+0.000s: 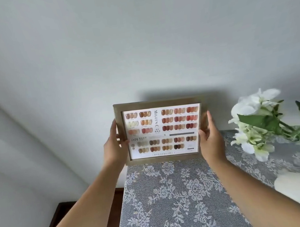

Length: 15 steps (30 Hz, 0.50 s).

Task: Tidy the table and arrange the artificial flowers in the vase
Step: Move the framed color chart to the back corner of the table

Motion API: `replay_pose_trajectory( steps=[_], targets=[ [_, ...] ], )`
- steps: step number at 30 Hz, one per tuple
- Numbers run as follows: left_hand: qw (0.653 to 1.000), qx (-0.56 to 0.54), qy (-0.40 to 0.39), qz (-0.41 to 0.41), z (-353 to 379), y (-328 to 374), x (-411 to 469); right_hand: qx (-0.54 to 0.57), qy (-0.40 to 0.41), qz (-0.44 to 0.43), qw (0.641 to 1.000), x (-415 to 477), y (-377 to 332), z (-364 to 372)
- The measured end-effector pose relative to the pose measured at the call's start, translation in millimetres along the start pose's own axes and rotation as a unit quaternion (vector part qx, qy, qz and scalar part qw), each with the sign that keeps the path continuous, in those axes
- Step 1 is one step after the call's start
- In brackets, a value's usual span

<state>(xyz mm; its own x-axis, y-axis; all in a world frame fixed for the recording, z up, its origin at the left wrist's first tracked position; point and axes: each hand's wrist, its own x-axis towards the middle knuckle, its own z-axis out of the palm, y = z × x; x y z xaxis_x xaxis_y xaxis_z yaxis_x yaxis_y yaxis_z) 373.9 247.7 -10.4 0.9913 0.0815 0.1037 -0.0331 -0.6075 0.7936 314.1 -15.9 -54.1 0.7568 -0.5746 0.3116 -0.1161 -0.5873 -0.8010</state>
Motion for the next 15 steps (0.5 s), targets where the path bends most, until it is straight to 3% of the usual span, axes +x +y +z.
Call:
replay_pose_trajectory(
  steps=[5, 15],
  targets=[
    [0.999, -0.032, -0.014, 0.007, 25, -6, 16, -0.029, 0.032, 0.000, 0.999, 13, 13, 7],
    [0.999, 0.000, -0.052, 0.000, 35, -27, 7, -0.027, -0.003, -0.012, 1.000, -8, 24, -8]
  ],
)
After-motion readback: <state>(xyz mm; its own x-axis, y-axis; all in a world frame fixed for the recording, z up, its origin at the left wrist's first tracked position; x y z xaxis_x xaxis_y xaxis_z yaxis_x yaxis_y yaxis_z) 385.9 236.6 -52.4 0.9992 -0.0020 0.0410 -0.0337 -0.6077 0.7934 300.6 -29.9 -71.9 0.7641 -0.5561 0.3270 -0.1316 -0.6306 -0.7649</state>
